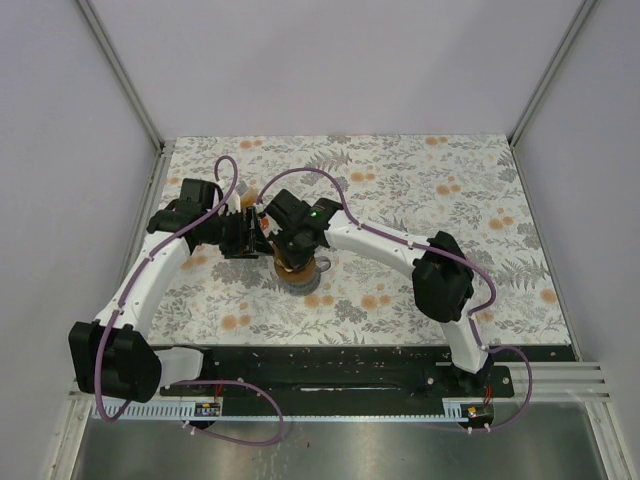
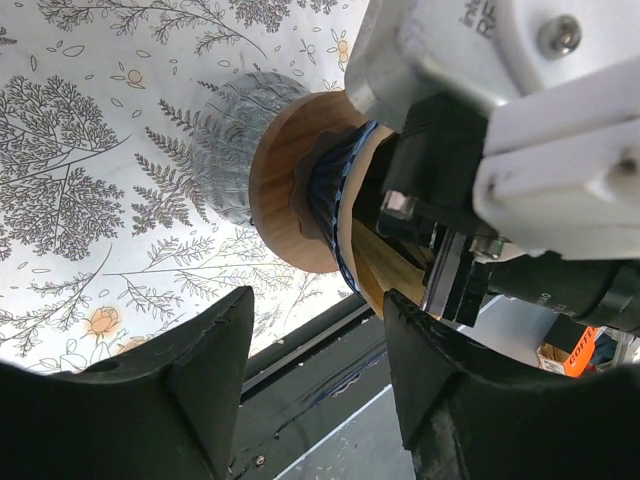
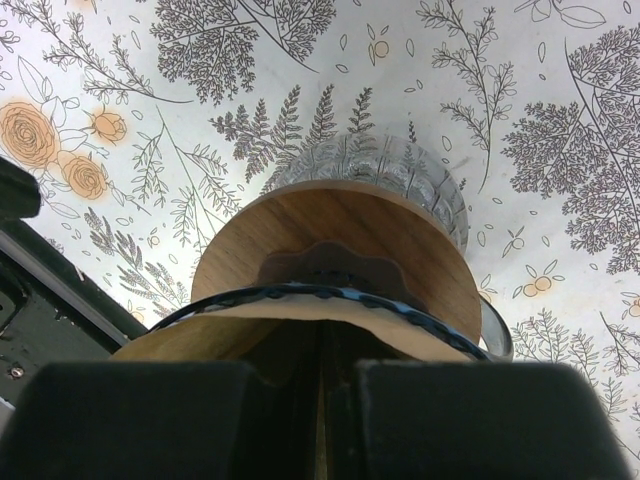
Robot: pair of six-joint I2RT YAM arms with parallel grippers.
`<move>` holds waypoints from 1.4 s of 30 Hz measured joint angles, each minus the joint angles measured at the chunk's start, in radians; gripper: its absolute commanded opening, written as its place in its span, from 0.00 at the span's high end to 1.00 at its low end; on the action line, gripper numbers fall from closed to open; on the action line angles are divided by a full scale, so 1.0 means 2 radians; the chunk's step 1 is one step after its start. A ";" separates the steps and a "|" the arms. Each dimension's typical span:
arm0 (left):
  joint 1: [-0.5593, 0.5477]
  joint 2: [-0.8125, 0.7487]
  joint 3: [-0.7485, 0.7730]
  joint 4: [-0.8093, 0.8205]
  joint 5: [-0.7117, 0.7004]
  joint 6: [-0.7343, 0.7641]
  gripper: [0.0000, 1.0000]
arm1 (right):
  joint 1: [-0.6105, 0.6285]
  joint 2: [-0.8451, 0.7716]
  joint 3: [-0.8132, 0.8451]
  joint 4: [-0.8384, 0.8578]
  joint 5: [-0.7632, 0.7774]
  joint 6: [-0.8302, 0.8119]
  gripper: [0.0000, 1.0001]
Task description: Place the coffee filter in the dripper
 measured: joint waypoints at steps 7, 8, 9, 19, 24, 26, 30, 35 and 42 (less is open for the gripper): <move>-0.004 0.001 -0.001 0.002 0.000 -0.013 0.38 | 0.000 0.006 0.008 -0.002 0.004 0.007 1.00; -0.004 0.001 -0.001 0.002 0.000 -0.016 0.38 | 0.000 0.007 0.009 -0.002 0.005 0.008 1.00; -0.004 0.001 -0.002 0.003 0.001 -0.019 0.38 | 0.000 0.008 0.010 -0.003 0.007 0.010 1.00; -0.011 0.024 -0.009 0.014 0.004 -0.040 0.49 | -0.001 0.010 0.012 -0.003 0.021 0.024 1.00; -0.012 0.024 -0.009 0.018 0.004 -0.044 0.51 | -0.002 0.009 0.012 -0.001 0.021 0.025 0.99; -0.012 0.024 -0.009 0.019 0.004 -0.044 0.52 | -0.002 0.008 0.012 -0.001 0.022 0.025 0.95; -0.012 0.022 -0.009 0.021 0.003 -0.044 0.57 | -0.002 0.002 0.011 0.001 0.023 0.024 0.84; -0.013 0.020 -0.009 0.030 -0.001 -0.041 0.58 | 0.000 -0.023 0.011 0.009 0.017 0.018 0.82; -0.013 0.020 -0.009 0.037 -0.003 -0.041 0.59 | 0.003 -0.055 0.011 0.019 0.013 0.003 0.79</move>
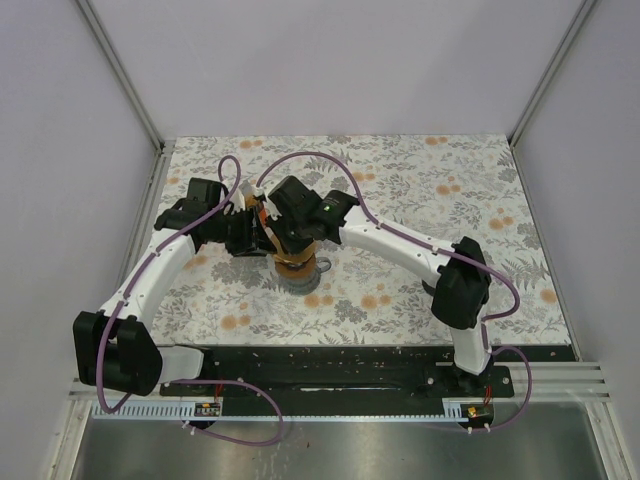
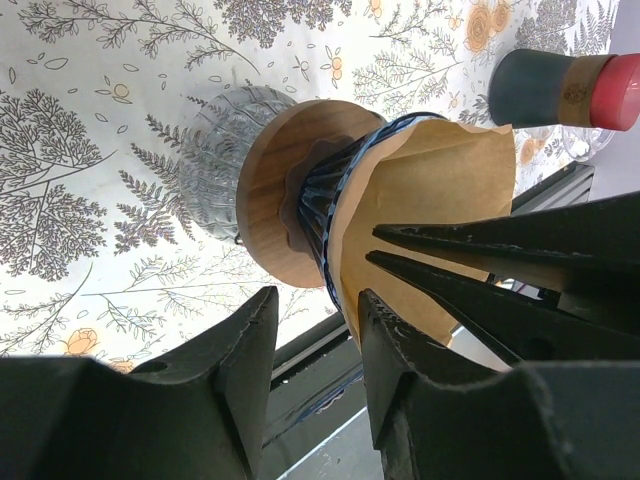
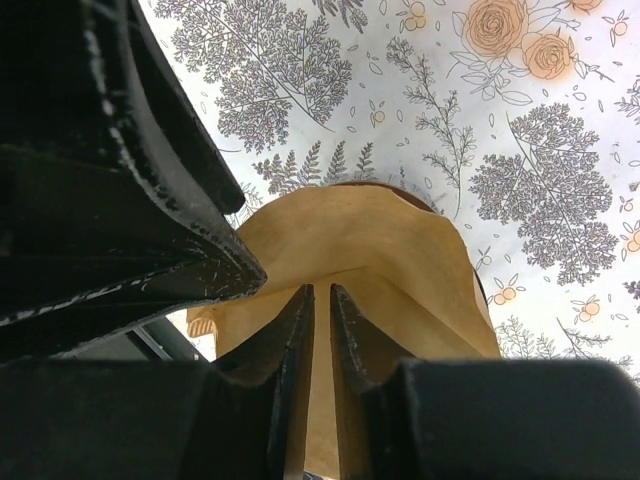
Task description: Place the coffee filter in the dripper
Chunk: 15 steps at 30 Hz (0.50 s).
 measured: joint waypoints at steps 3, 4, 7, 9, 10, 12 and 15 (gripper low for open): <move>0.000 0.000 0.000 0.000 -0.001 0.000 0.59 | 0.000 -0.003 0.000 0.000 0.000 -0.004 0.75; 0.000 0.000 0.000 0.000 -0.001 0.001 0.59 | 0.000 -0.004 0.000 -0.001 0.000 -0.006 0.73; 0.000 0.000 0.000 0.000 -0.001 0.001 0.59 | 0.000 -0.009 0.000 -0.001 0.004 -0.013 0.67; 0.000 0.000 0.000 0.001 -0.001 0.002 0.59 | 0.000 -0.019 0.000 -0.002 0.012 -0.018 0.63; 0.000 0.000 0.000 0.001 -0.001 0.002 0.59 | 0.000 -0.025 0.000 -0.002 0.016 -0.020 0.61; 0.000 0.000 0.000 0.001 -0.001 0.002 0.59 | -0.002 -0.040 -0.001 0.000 0.027 -0.024 0.58; 0.000 0.000 0.000 0.001 -0.001 0.002 0.59 | -0.007 -0.066 -0.010 0.004 0.035 -0.026 0.55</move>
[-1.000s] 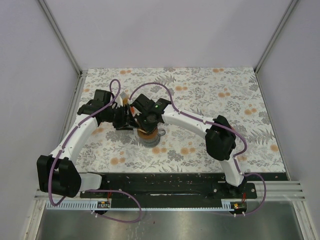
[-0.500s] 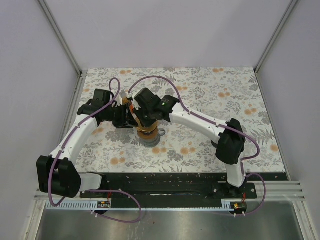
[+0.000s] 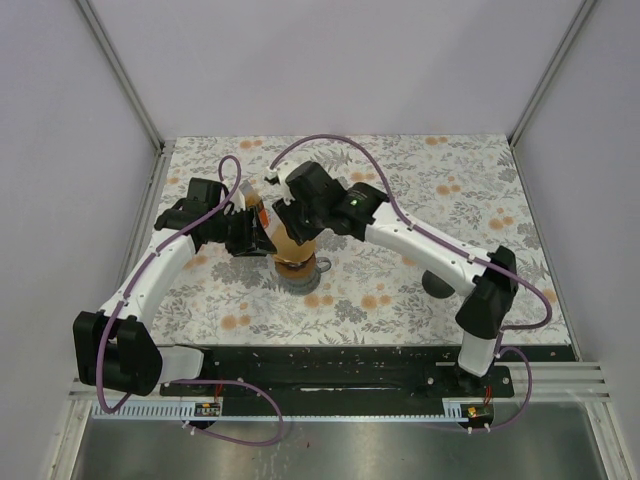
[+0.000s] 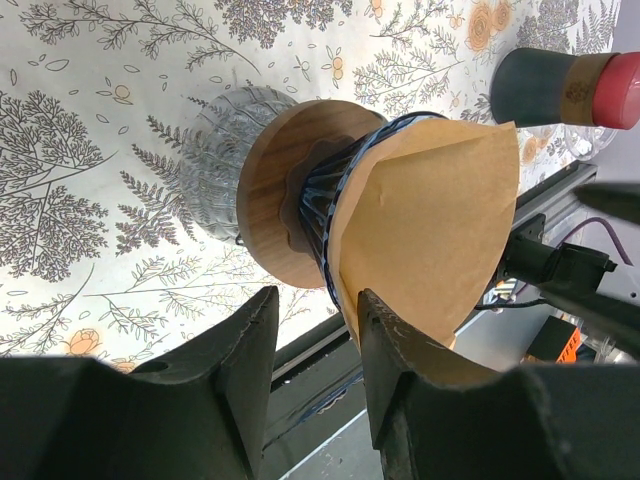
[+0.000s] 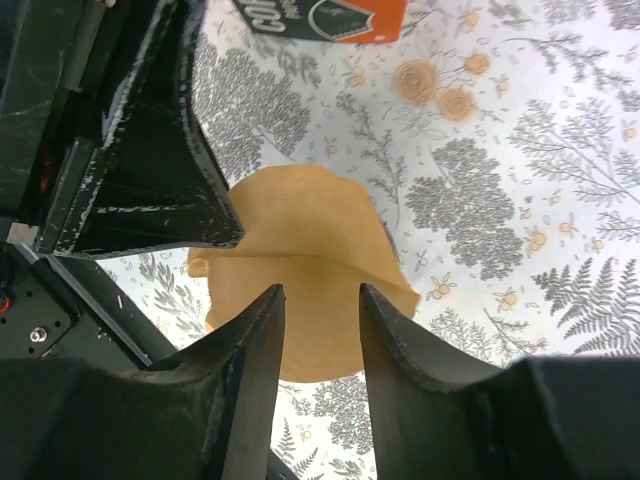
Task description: Place the coffee filter in the dripper
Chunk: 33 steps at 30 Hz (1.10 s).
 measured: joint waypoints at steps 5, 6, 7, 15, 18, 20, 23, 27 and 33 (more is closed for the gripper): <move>0.000 0.000 0.000 0.001 0.000 0.002 0.59 | -0.020 -0.031 -0.033 0.025 -0.019 -0.002 0.37; 0.000 0.000 0.000 0.001 0.000 0.002 0.59 | -0.022 -0.035 -0.044 0.034 -0.031 -0.005 0.34; 0.000 0.000 0.000 0.001 0.000 0.002 0.59 | -0.021 -0.039 -0.058 0.045 -0.044 -0.010 0.31; 0.000 0.000 0.000 0.001 0.000 0.002 0.59 | 0.029 -0.075 -0.172 0.131 -0.089 -0.069 0.31; 0.000 0.000 0.000 0.002 0.000 0.002 0.59 | 0.037 -0.075 -0.174 0.145 -0.087 -0.088 0.32; 0.000 0.000 0.000 0.002 0.000 0.002 0.59 | 0.041 -0.072 -0.172 0.152 -0.084 -0.101 0.34; 0.000 0.000 0.000 0.003 0.000 0.002 0.59 | 0.045 -0.057 -0.170 0.162 -0.074 -0.116 0.39; 0.000 0.000 0.000 0.004 0.000 0.002 0.59 | 0.046 -0.033 -0.170 0.164 -0.069 -0.132 0.47; 0.000 0.002 0.000 0.005 0.000 0.002 0.59 | 0.052 -0.019 -0.170 0.168 -0.059 -0.152 0.69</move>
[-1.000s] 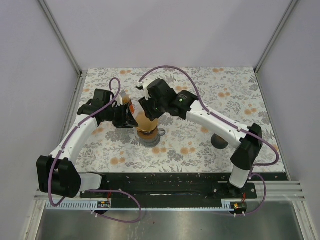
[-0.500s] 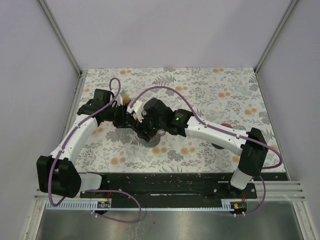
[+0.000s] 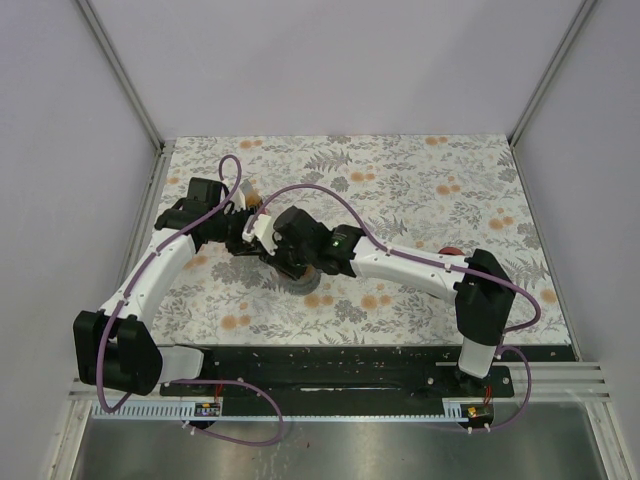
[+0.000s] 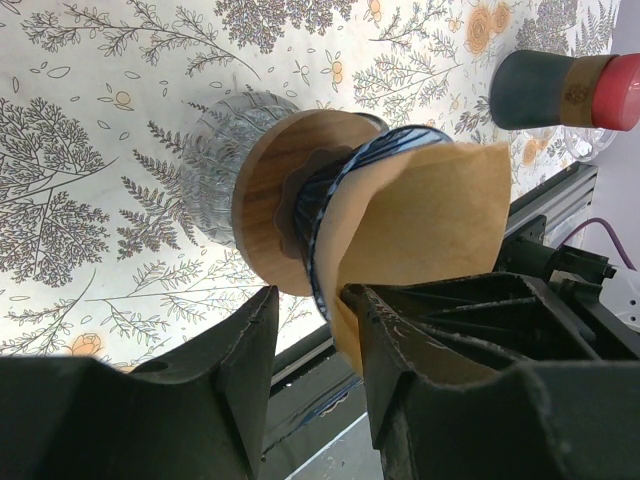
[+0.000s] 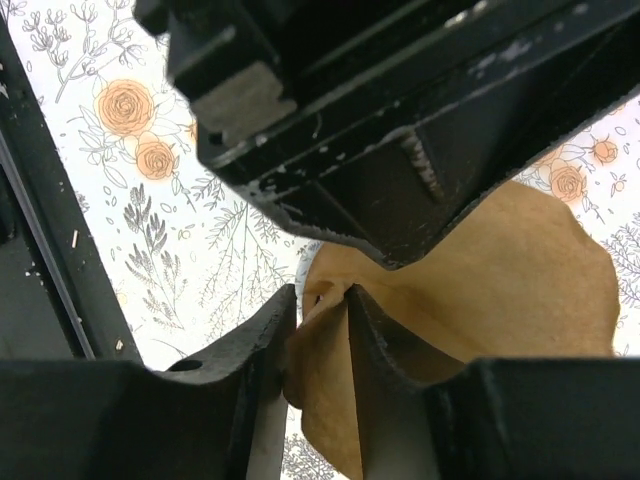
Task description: Place the coffee filter in the dripper
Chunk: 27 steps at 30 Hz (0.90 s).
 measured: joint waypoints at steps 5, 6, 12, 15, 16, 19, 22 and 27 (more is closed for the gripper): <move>0.000 0.000 0.000 0.000 0.000 0.000 0.58 | 0.001 0.000 -0.005 0.012 0.003 -0.011 0.80; 0.000 0.001 0.000 0.000 0.000 0.000 0.58 | 0.002 0.000 -0.006 0.014 0.003 -0.014 0.81; 0.000 0.007 0.000 0.000 0.000 0.000 0.56 | 0.002 0.000 -0.009 0.030 0.010 -0.025 0.82; 0.000 0.008 0.000 0.000 0.000 0.000 0.56 | 0.002 0.000 -0.009 0.030 0.010 -0.028 0.73; 0.000 0.010 0.000 0.000 -0.001 0.000 0.56 | 0.002 0.000 -0.009 0.030 0.010 -0.028 0.69; 0.000 0.014 0.000 0.001 -0.005 0.001 0.58 | 0.002 0.000 -0.012 0.028 0.009 -0.026 0.60; 0.000 0.019 0.000 0.004 -0.008 0.001 0.59 | 0.002 0.000 -0.012 0.022 0.004 -0.022 0.49; 0.000 0.025 0.000 0.007 -0.012 0.002 0.58 | 0.002 -0.007 -0.012 0.016 -0.022 -0.015 0.38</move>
